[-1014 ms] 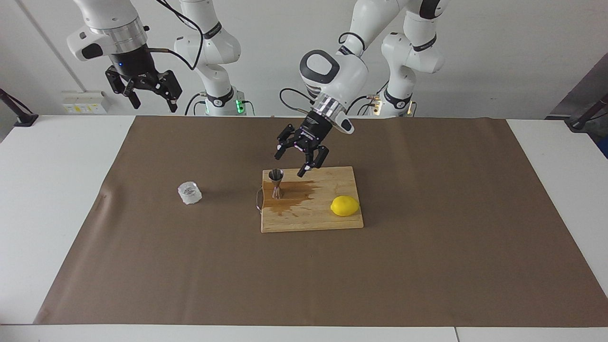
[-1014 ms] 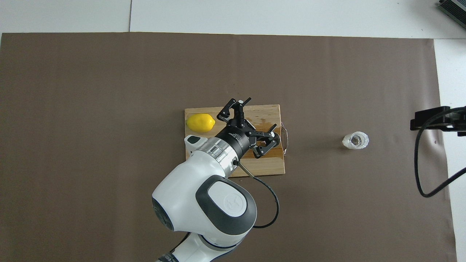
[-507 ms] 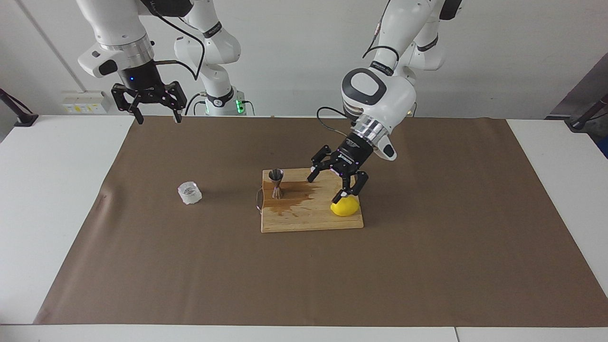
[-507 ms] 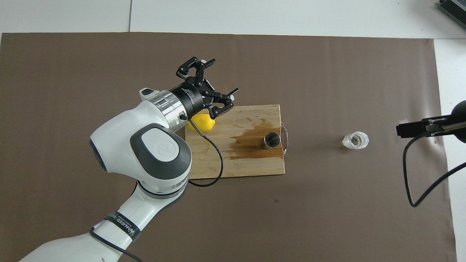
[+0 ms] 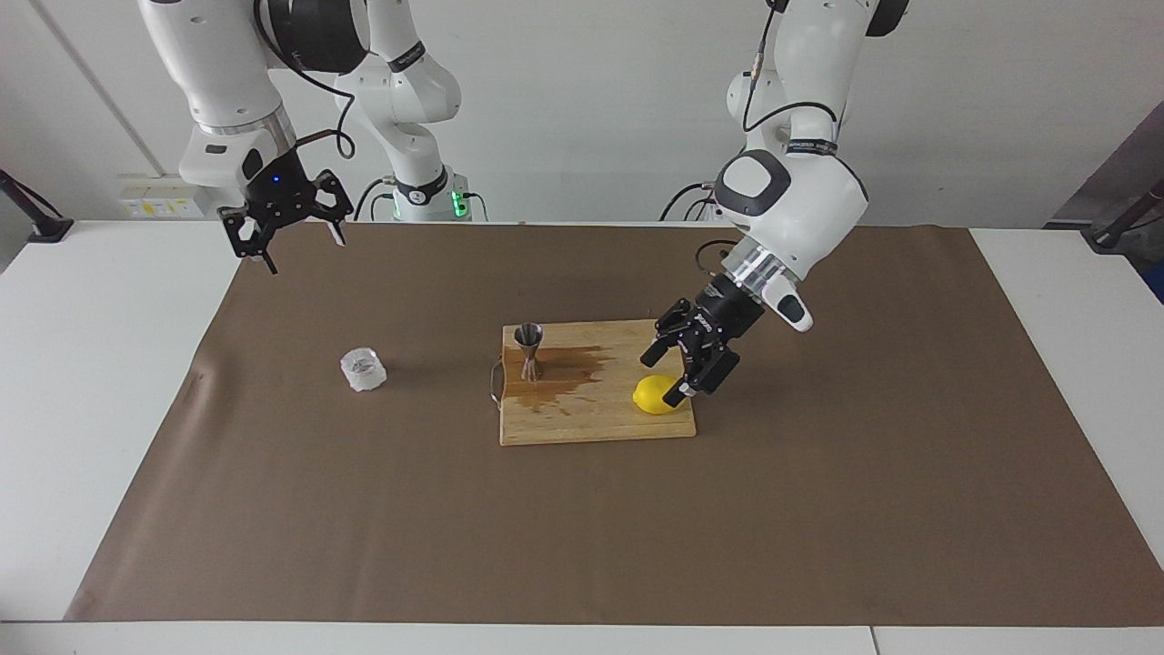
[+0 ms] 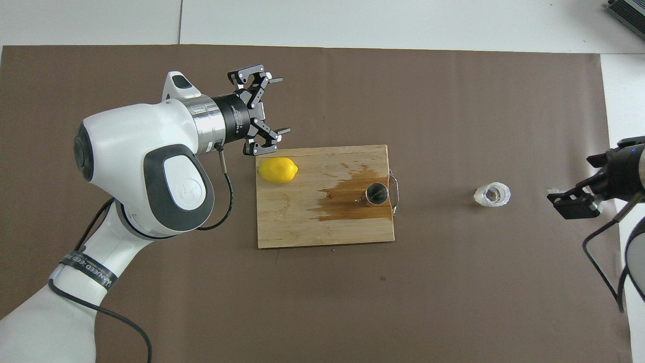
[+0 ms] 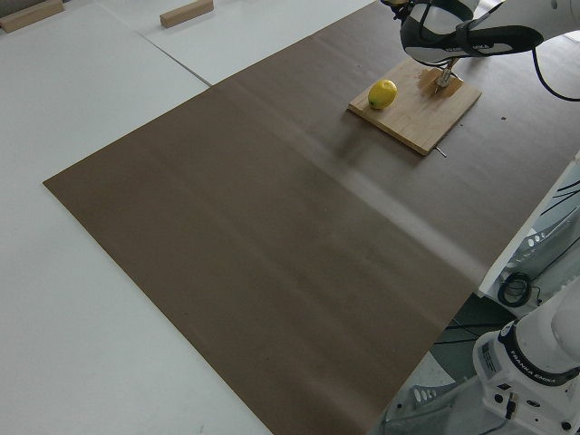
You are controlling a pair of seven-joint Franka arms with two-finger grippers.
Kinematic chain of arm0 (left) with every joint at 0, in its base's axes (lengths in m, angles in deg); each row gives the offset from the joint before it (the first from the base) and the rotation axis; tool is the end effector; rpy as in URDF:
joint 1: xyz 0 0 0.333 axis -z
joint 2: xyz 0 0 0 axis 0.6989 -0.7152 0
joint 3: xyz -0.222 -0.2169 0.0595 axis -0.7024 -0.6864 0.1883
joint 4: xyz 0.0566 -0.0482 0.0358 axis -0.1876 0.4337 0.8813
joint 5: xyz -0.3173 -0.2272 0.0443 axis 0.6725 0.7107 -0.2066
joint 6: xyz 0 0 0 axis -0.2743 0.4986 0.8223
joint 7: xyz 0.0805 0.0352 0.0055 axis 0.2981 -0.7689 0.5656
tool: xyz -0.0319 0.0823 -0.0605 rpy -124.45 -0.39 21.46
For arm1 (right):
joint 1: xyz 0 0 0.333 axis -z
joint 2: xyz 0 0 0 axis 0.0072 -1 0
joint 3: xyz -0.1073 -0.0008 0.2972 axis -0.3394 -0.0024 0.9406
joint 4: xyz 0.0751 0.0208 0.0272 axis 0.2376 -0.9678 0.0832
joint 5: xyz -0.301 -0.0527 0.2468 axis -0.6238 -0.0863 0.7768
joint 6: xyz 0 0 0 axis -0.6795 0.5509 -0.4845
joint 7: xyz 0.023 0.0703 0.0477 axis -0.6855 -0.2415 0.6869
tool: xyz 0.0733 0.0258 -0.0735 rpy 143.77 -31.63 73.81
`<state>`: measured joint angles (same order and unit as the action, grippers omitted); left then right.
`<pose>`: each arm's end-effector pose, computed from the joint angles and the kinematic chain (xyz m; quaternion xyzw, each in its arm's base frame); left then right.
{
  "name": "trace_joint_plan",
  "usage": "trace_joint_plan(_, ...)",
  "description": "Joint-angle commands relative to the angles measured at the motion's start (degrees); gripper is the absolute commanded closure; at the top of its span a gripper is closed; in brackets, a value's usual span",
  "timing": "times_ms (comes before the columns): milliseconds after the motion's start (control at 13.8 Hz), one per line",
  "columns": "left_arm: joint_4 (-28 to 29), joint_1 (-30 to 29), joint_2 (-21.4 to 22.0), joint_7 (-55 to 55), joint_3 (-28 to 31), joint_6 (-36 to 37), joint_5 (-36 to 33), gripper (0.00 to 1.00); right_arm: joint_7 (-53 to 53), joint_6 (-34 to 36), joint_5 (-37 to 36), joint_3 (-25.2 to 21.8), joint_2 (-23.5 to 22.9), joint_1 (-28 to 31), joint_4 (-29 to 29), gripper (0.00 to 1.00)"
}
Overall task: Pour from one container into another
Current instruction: 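Raise the left gripper away while the right gripper reaches the glass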
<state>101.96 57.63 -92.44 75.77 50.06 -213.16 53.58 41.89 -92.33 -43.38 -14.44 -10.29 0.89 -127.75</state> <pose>0.6002 -0.2733 0.4708 0.6966 0.5951 -0.0661 0.3951 0.5171 -0.0077 0.5822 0.9287 0.3687 0.0344 0.0200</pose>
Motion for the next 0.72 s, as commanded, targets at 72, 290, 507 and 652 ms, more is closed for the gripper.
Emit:
trace_joint_plan(72, 1.7, -5.0, 2.3, -1.0, -0.2, 9.4, -17.7, 0.0, 15.5, -3.9, 1.8, 0.4, 1.4, 1.6, -4.9, 0.0)
trace_joint_plan(290, 0.2, -7.3, 2.3, -2.0, -0.2, 16.3, -34.3, 0.0, 25.0, -4.7, 5.4, 0.4, -0.4, 3.6, -6.7, 0.0)
trace_joint_plan(507, 0.3, -9.9, 2.7, -7.4, -0.2, 19.9, -46.0, 0.0, 37.4, -5.9, 8.0, 0.4, -3.9, 4.8, -6.7, 0.0)
trace_joint_plan(652, 0.2, -12.0, 2.7, -19.5, -0.2, 21.0, -49.5, 0.0, 40.9, -6.3, 8.6, 0.4, -6.0, 5.1, -6.8, 0.0)
